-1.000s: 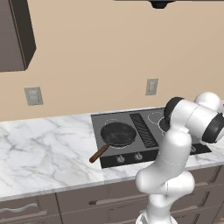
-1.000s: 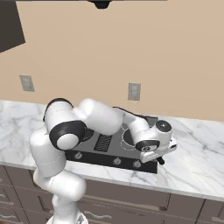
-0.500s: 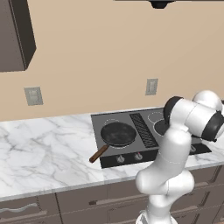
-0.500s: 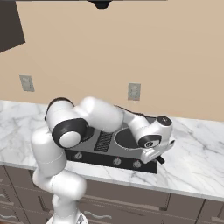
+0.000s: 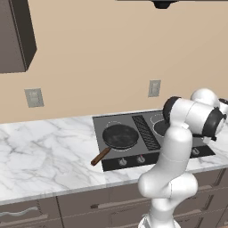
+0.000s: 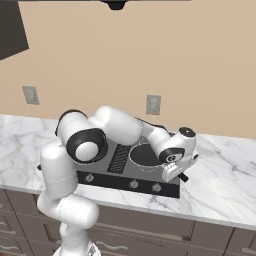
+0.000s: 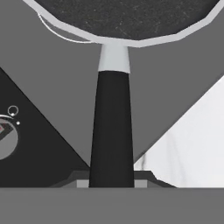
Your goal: Place both pans onto different burners. Then place the lemon wedge and the steak on different pans.
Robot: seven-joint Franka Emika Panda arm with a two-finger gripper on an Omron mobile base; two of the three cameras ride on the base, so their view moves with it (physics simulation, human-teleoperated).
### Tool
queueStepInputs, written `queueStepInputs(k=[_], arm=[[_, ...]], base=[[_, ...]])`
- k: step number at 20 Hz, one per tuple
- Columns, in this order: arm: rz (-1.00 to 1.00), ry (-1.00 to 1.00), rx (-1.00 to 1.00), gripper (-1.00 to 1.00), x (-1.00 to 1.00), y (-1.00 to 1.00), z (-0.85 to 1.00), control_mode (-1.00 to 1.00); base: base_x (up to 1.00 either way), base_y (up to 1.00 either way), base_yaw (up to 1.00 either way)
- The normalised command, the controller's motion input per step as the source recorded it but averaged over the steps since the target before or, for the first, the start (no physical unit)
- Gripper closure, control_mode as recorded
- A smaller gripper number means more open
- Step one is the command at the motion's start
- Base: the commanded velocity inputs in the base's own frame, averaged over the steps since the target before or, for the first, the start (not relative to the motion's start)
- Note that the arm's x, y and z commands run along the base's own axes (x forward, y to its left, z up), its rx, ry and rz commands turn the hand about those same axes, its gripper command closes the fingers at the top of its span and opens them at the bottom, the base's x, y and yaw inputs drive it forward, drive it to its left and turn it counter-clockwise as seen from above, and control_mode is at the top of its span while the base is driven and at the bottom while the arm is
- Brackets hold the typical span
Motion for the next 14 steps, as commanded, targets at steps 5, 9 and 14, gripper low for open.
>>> queueStepInputs(k=[5, 9, 14], arm=[[0.03, 0.0, 0.0, 1.0, 0.0, -0.2, -0.1, -1.0], [0.0, 0.0, 0.0, 1.0, 0.0, -0.28, -0.08, -1.0], [0.0, 0.0, 0.0, 1.0, 0.0, -0.11, -0.06, -1.0]], base=[[0.0, 0.0, 0.0], [0.0, 0.0, 0.0], [0.0, 0.0, 0.0]])
